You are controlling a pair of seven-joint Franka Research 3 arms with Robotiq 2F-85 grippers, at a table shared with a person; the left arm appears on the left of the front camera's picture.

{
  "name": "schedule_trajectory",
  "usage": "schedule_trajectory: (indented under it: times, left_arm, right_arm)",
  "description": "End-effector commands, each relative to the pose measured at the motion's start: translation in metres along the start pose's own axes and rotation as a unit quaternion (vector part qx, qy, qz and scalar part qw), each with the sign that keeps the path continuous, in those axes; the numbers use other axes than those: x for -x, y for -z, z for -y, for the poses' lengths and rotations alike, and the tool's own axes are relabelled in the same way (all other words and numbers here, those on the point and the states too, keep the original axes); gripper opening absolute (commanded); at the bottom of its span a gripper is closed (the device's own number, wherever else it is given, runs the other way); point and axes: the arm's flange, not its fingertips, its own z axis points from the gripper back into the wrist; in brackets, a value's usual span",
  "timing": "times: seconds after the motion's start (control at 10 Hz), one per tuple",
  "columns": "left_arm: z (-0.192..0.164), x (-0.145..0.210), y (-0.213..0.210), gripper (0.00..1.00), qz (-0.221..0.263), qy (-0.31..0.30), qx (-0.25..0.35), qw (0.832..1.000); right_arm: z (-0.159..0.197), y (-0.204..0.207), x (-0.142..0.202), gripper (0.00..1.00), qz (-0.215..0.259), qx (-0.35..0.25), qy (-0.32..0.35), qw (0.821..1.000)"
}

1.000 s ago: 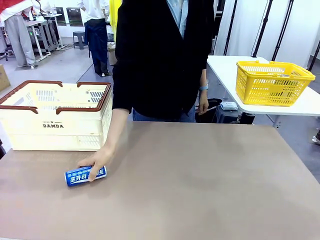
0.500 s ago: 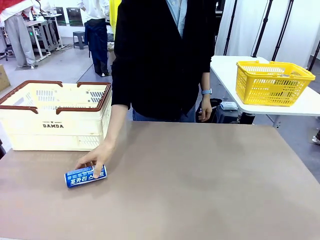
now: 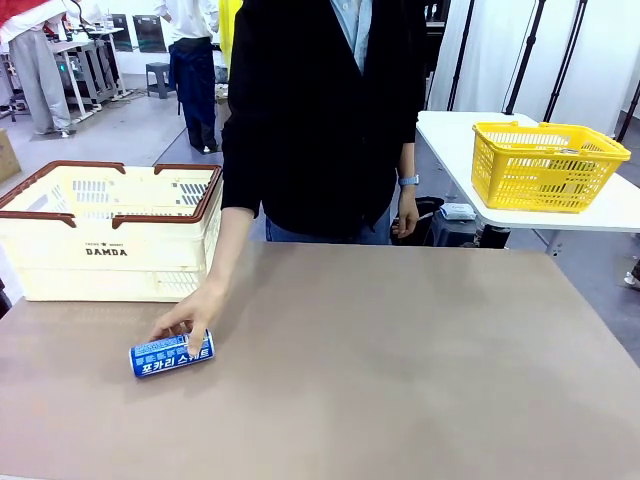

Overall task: Place the drinks into the Shopping basket.
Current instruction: Pick up one drink and place it into the Shopping basket.

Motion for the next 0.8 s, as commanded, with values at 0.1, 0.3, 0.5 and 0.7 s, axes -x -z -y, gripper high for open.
schedule_trajectory:
  times: [0.1, 0.3, 0.5, 0.7]
  left_arm:
    - [0.018, 0.005, 0.045, 1.0, -0.065, 0.012, -0.041, 0.997]
    - [0.031, 0.0, 0.077, 1.0, -0.122, 0.01, -0.084, 0.989]
    - [0.012, -0.016, 0.02, 1.0, -0.081, -0.026, -0.03, 0.996]
    - [-0.031, -0.013, -0.054, 1.0, -0.007, -0.099, 0.017, 0.995]
  right_arm:
    - [-0.002, -0.001, 0.004, 1.0, -0.005, 0.001, -0.004, 1.0]
    - [-0.002, -0.001, 0.004, 1.0, -0.005, 0.001, -0.004, 1.0]
    - [-0.002, -0.001, 0.004, 1.0, -0.005, 0.001, -0.004, 1.0]
    - [-0.002, -0.001, 0.004, 1.0, -0.005, 0.001, -0.004, 1.0]
